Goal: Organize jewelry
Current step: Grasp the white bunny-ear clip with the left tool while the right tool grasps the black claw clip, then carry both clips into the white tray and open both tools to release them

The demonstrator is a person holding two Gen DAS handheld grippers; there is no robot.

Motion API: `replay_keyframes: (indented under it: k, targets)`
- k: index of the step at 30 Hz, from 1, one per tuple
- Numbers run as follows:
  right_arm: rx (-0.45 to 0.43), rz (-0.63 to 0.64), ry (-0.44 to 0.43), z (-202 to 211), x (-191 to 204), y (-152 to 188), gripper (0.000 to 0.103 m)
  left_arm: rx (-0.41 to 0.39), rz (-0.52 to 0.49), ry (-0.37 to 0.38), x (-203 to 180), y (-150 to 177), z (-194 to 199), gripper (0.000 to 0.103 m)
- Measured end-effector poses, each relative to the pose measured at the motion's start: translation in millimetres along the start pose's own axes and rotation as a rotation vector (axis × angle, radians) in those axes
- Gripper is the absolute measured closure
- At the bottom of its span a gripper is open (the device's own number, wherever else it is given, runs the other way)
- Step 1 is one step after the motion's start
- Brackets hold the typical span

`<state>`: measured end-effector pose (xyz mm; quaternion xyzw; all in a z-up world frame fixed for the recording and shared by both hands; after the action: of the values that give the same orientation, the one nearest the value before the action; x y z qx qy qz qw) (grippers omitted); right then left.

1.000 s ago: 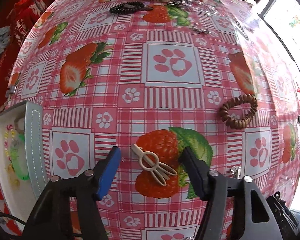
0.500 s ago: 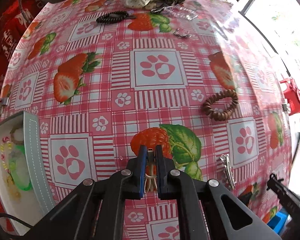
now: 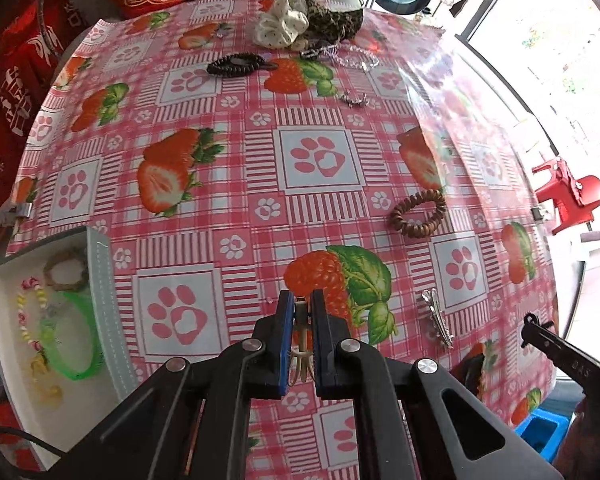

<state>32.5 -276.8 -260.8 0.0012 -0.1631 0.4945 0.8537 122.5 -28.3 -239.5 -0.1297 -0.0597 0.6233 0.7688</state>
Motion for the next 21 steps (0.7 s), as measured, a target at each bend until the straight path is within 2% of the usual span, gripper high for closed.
replay_keyframes:
  k: [7,14,21]
  targets:
    - [-0.007,0.046,-0.045,6.4,30.7,-8.0,0.085,-0.029,0.035,0.011,24.4,1.5,18.5,0.088]
    - [-0.002,0.141,-0.104,9.3,82.2,-11.5,0.085,-0.053,0.103,-0.002,60.0,11.7,34.7,0.088]
    - [0.032,0.262,-0.156,3.8,141.4,0.2,0.085,-0.072,0.182,-0.025,102.4,30.1,51.5,0.088]
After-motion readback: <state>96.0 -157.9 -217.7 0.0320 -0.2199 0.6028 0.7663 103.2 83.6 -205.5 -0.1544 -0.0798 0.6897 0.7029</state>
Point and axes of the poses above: each gripper's, at about its wrist camera, not at the fingertips, and z roughly against the way its jaws point, x to its left, y to its underside, the point moved 8 cm from there along -z, roughly the way its jaws point, and after that the axes turned 5 degrees about -y, right-handed, at the moved point
